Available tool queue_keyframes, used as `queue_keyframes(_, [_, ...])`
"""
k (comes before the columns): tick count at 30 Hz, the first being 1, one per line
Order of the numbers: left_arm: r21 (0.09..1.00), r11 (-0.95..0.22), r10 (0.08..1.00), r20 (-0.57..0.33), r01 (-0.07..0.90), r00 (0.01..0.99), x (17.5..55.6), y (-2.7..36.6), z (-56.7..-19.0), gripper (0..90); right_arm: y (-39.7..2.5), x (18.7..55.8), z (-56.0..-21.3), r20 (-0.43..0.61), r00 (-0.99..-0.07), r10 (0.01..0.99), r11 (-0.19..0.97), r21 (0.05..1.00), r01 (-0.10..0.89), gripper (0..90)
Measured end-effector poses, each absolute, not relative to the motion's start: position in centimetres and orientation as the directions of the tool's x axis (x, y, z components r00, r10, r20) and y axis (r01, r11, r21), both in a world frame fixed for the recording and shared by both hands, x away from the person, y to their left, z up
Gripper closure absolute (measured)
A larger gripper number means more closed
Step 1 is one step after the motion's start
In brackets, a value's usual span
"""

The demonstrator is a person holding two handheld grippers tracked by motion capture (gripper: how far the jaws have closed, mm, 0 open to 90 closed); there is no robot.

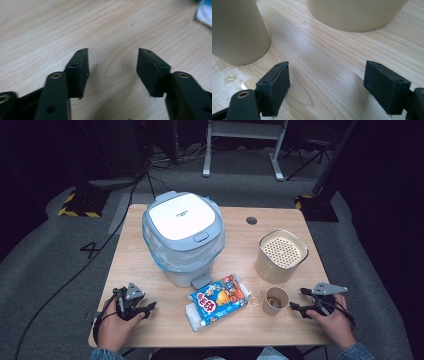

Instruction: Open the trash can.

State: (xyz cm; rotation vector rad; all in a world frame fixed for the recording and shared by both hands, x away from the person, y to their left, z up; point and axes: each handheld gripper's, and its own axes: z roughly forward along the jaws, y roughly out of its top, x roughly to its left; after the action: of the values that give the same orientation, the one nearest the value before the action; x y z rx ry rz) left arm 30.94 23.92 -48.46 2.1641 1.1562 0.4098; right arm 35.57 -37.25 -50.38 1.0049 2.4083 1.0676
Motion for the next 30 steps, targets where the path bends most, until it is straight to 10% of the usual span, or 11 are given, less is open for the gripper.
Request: queue_keyframes(30, [0.857, -0.372, 0.546, -0.108, 0.356, 0.831, 30.3, 21.9, -35.5, 78.7, -37.3, 35.6, -50.4, -0.008, -0.71, 0.704, 0.477, 0.746, 0.465, 22.7])
